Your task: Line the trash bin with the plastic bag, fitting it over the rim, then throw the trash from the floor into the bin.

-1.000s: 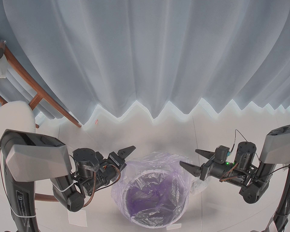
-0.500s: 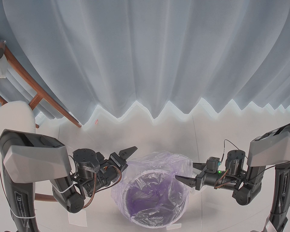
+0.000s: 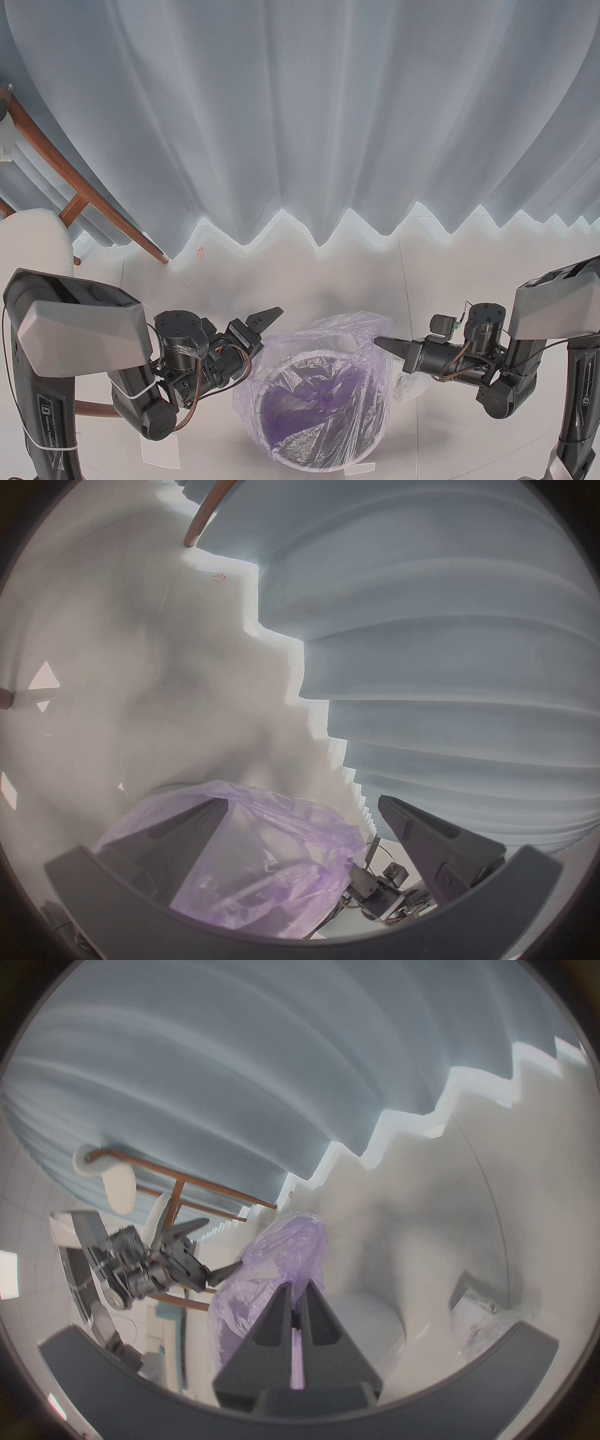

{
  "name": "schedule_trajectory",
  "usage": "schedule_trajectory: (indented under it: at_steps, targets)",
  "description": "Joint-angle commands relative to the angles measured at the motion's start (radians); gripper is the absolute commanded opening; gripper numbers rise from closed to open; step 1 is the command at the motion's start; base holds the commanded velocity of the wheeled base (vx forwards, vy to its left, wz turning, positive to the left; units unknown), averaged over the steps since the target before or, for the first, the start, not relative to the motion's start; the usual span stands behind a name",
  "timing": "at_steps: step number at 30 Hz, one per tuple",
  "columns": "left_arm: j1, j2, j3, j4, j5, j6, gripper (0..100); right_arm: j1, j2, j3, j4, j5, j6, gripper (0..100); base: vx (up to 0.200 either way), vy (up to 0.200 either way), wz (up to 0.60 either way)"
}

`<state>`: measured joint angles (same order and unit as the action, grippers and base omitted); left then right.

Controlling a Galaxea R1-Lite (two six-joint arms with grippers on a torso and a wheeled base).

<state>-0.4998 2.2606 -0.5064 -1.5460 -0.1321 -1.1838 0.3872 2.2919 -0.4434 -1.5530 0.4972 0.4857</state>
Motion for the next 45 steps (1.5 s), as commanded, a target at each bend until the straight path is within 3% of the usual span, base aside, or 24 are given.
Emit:
schedule_trajectory:
  at_steps: [1, 6, 17, 23, 35, 45]
  targets:
    - [0.009, 0.083, -0.024, 0.001, 0.003, 0.006, 100, 0.009, 0.057, -0.040, -0.018, -0.002, 0.089, 0, 0.000, 0.000, 0.00]
    - [0.029, 0.128, -0.035, 0.001, 0.000, 0.000, 100, 0.019, 0.132, -0.072, -0.018, -0.011, 0.157, 0, 0.000, 0.000, 0.00]
    - [0.029, 0.139, -0.021, -0.002, 0.006, 0.003, 100, 0.016, 0.173, -0.064, -0.018, -0.014, 0.148, 0, 0.000, 0.000, 0.00]
    - [0.007, 0.122, -0.015, -0.003, 0.072, -0.002, 100, 0.018, 0.159, -0.060, -0.018, -0.014, 0.146, 0, 0.000, 0.000, 0.00]
    - [0.001, -0.254, 0.092, 0.000, 0.029, -0.010, 100, 0.016, 0.153, -0.041, -0.018, -0.014, 0.103, 0, 0.000, 0.000, 0.00]
    - [0.010, -0.599, 0.178, 0.000, -0.066, 0.004, 100, 0.022, 0.156, -0.008, -0.018, -0.022, 0.076, 0, 0.000, 0.000, 0.00]
